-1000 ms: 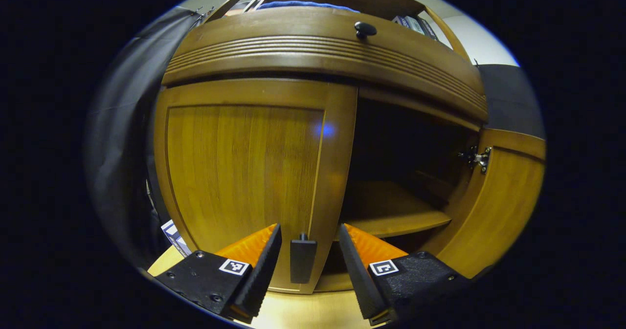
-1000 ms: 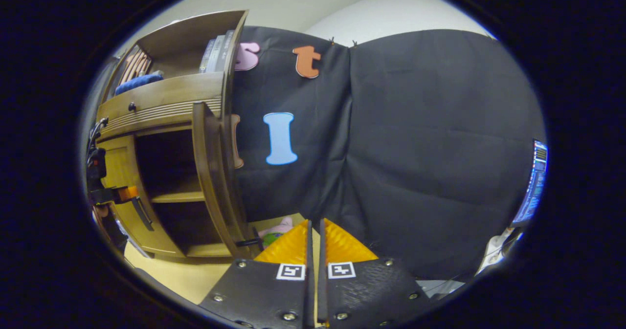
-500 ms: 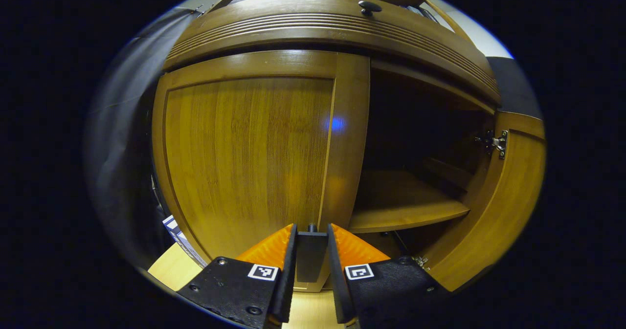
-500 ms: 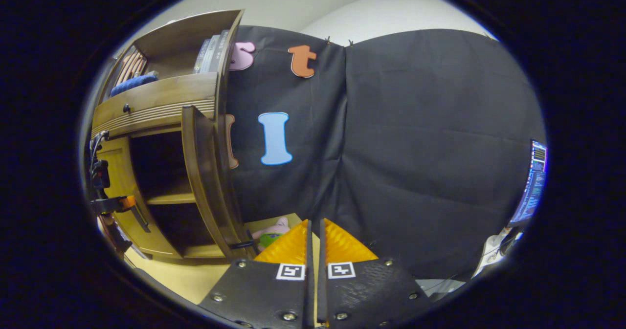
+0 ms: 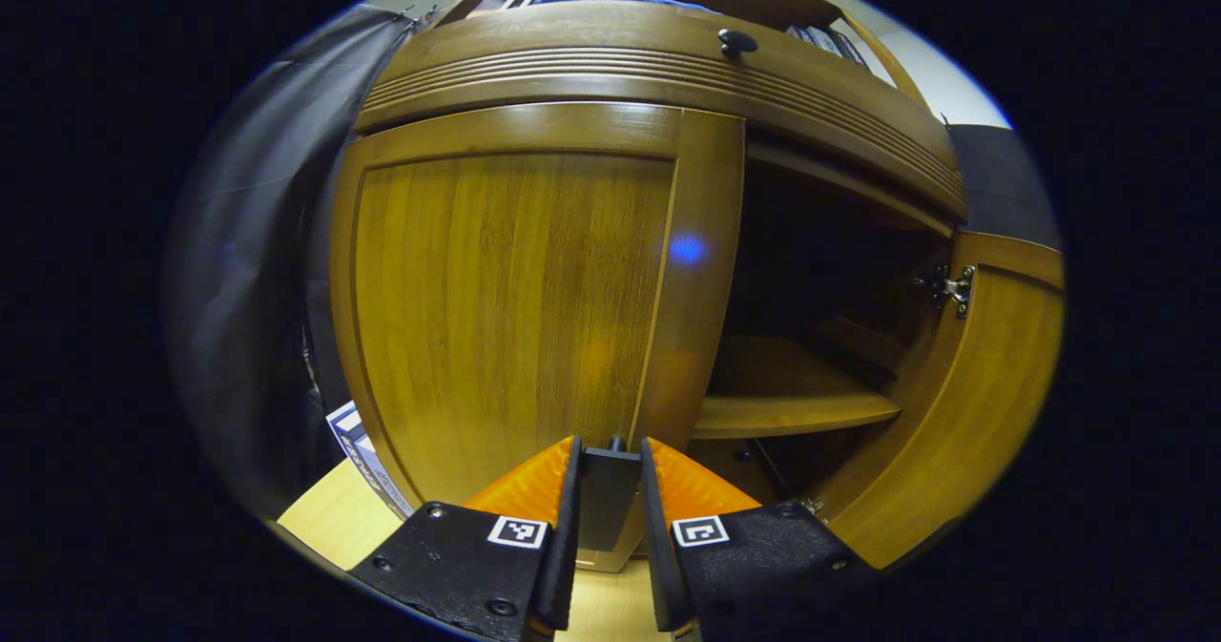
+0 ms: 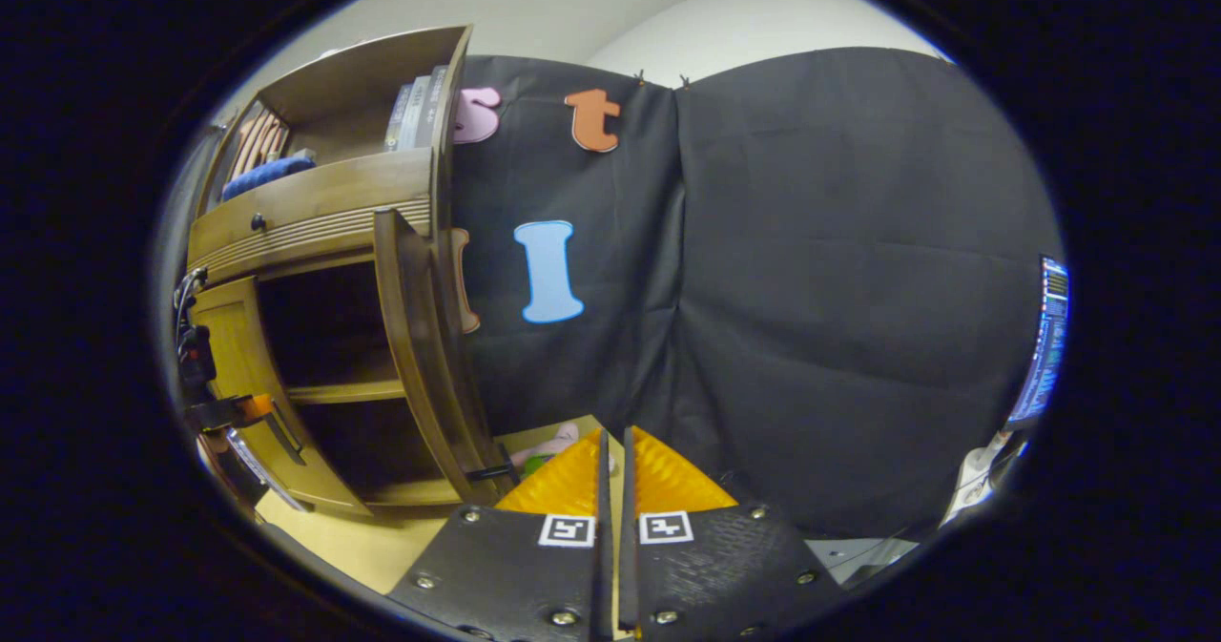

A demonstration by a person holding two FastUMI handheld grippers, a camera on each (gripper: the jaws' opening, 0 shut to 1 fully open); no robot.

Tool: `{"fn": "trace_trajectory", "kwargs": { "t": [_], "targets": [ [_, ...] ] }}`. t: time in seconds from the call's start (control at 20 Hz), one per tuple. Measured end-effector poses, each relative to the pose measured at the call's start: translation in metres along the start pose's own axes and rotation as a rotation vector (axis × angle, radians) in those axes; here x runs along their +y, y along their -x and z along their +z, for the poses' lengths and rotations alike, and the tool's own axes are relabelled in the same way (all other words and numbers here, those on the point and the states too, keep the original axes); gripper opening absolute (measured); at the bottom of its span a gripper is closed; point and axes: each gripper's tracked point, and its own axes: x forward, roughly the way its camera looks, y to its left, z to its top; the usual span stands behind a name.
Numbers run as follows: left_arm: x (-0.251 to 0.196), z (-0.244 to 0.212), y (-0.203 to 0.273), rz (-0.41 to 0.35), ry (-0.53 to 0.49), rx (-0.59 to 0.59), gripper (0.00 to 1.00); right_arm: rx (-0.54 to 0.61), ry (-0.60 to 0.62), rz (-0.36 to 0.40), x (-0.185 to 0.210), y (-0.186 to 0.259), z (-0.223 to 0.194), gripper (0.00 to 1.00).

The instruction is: Open the right door of the double-door shoe cabinet with the right hand, and open the left door with the left hand.

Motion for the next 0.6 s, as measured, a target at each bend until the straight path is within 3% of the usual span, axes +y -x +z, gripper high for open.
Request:
{"fn": "trace_trajectory", "kwargs": {
  "t": [0.1, 0.6],
  "targets": [
    [0.003, -0.001, 0.010, -0.008, 0.002, 0.001, 0.34, -0.006, 0.015, 0.016, 0.001, 0.001, 0.003, 0.00],
    [0.020, -0.006, 0.051, 0.046, 0.066, -0.005, 0.35, -0.023, 0.039, 0.112, 0.009, 0.006, 0.011, 0.03]
  ]
}}
